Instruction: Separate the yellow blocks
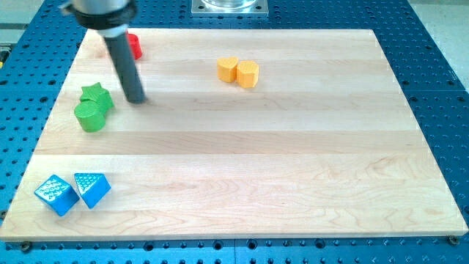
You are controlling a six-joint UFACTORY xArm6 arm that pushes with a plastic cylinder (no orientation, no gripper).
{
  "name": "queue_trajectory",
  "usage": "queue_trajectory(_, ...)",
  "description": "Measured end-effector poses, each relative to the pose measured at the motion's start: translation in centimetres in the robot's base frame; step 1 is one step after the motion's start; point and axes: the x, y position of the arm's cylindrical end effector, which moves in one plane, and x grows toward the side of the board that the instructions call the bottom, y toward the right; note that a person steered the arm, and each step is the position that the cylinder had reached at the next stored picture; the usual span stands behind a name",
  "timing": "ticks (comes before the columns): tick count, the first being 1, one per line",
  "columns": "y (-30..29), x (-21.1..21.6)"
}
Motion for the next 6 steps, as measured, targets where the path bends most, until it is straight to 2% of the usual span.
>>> queue_trajectory(1,0.9,-2.6)
queue_trajectory(2,5.8,-9.0)
queue_trajectory(3,13.8,-9.1)
queue_trajectory(4,24.6,-4.5)
queue_trajectory(5,29.8,-3.3)
queue_trajectory(6,29.6,0.6)
